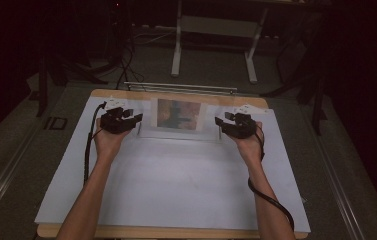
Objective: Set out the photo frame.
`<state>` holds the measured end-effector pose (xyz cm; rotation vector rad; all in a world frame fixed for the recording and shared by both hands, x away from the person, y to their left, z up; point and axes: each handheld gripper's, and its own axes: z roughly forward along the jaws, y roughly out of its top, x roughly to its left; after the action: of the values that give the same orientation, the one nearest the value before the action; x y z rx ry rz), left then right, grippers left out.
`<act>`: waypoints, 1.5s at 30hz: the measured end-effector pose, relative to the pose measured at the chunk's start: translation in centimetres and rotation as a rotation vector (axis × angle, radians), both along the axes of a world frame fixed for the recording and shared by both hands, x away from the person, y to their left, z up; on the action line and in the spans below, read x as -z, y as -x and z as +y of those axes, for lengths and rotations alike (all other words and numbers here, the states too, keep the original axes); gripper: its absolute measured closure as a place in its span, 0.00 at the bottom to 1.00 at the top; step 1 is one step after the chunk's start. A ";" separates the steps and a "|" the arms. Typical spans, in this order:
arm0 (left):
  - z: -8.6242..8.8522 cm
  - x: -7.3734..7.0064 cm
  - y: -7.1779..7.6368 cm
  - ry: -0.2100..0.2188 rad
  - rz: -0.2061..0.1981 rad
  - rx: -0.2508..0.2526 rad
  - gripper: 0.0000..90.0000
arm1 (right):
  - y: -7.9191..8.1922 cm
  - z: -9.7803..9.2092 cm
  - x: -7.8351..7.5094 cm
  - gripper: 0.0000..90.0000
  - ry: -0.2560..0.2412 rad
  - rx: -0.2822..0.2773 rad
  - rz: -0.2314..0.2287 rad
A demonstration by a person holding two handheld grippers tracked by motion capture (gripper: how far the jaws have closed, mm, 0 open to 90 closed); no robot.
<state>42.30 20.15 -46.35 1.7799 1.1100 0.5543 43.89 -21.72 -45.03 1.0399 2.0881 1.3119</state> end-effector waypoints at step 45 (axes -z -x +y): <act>-0.3 -3.1 5.5 -0.016 0.060 -0.016 0.60 | 4.2 -0.4 -2.1 0.55 -0.009 -0.035 0.094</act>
<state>36.78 19.83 -43.30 1.8136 1.1653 0.5239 39.65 -22.12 -42.90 1.0930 2.1800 1.3134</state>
